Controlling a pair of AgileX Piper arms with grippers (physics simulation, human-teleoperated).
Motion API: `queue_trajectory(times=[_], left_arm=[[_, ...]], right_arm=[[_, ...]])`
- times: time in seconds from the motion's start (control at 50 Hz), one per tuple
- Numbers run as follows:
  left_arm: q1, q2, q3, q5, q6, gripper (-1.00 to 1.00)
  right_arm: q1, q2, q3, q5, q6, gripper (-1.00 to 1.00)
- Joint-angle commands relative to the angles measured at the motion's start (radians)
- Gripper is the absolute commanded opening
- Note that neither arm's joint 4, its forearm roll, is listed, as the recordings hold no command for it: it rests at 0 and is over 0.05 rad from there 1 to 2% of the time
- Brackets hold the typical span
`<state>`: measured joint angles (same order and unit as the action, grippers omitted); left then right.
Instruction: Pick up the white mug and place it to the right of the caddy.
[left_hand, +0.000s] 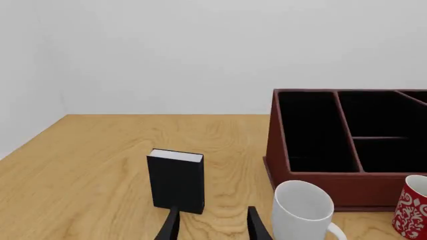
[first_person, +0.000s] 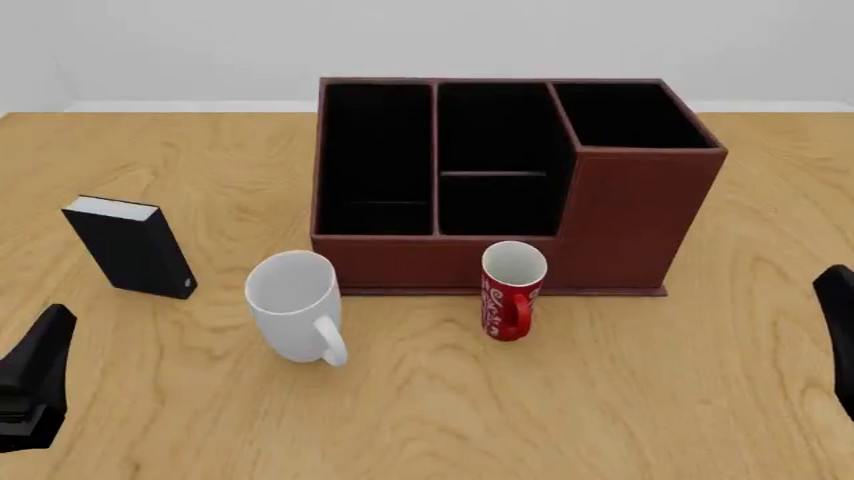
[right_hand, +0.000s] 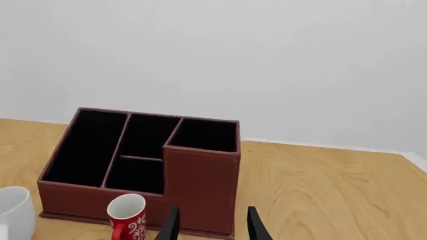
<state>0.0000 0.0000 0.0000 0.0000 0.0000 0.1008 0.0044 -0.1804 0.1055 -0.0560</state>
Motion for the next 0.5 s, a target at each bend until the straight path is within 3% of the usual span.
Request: queue_trajectory(times=[0.02,0.5], left_arm=[[0.000,0.000,0.000,0.000,0.000,1.00],[0.000,0.000,0.000,0.000,0.000,1.00]], right_arm=[[0.050,0.023,-0.092,0.031,-0.043,1.00],[0.168,0.316,-0.418,0.049,-0.124,1.00]])
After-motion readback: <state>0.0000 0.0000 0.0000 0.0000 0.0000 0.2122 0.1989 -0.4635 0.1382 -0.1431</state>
